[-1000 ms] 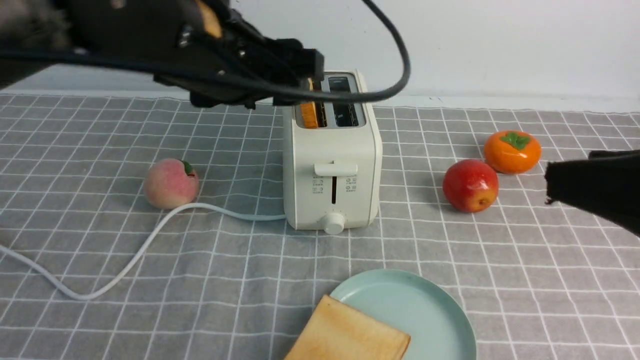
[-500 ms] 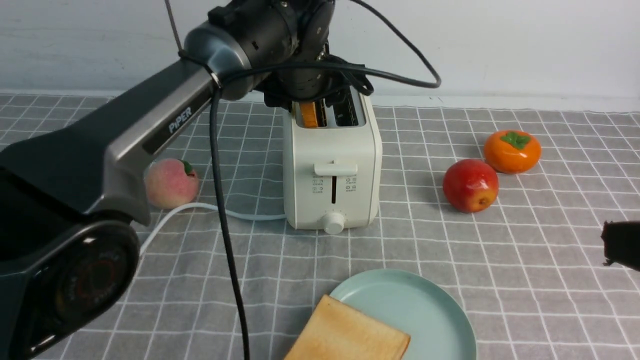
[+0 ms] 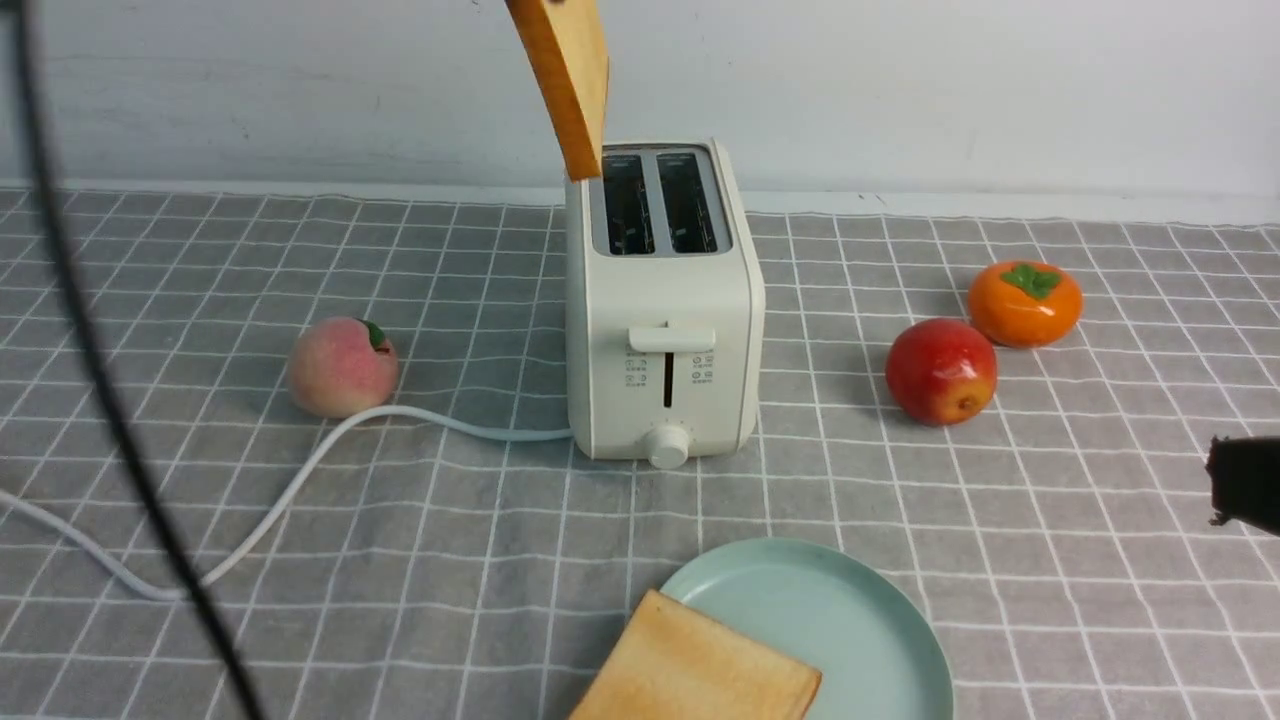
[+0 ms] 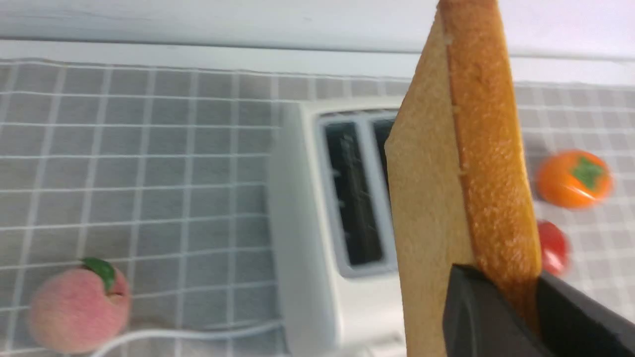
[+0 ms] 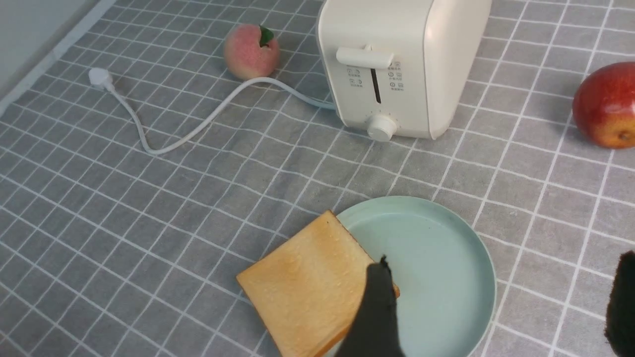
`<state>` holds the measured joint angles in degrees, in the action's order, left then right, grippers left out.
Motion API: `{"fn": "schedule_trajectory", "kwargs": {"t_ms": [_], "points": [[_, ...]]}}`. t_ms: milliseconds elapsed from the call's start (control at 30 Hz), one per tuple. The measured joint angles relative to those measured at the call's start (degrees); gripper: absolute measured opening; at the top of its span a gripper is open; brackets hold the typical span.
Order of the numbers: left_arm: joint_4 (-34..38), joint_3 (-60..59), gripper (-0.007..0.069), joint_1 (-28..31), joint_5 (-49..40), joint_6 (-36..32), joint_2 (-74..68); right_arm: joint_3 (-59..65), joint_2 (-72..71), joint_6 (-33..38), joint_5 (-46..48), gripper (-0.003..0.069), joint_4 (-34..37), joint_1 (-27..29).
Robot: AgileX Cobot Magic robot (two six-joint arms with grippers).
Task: Take toasted bread from bread machine on grey coffee table place on plate.
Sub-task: 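Reach for a toast slice standing in the toaster with the left gripper, then place the slice of bread on the plate with the left gripper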
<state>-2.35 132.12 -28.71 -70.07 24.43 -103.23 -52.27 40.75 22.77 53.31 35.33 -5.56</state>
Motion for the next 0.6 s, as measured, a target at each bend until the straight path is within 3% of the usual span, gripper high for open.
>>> {"fn": "schedule_trajectory", "kwargs": {"t_ms": [167,200,233,433,600], "points": [[30.3,-6.7,0.0063,-1.6,-1.8,-17.6,7.3,0.0,0.0,0.0,-1.4,0.0570,-1.9,0.0],[30.3,-6.7,0.0063,-1.7,-1.8,-18.1,7.4,0.0,0.0,0.0,-1.4,0.0570,-1.9,0.0],[36.3,-11.0,0.0063,-2.7,-1.8,-21.4,7.8,0.0,0.0,0.0,-1.4,0.0570,-2.2,0.0],[39.6,-32.2,0.0063,-3.7,-1.0,-25.7,6.7,0.0,0.0,0.0,-0.9,0.0570,-2.9,0.0],[43.6,-47.9,0.0063,-3.7,7.9,-31.7,6.4,0.0,0.0,0.0,-0.7,0.0570,-3.1,0.0]]}}
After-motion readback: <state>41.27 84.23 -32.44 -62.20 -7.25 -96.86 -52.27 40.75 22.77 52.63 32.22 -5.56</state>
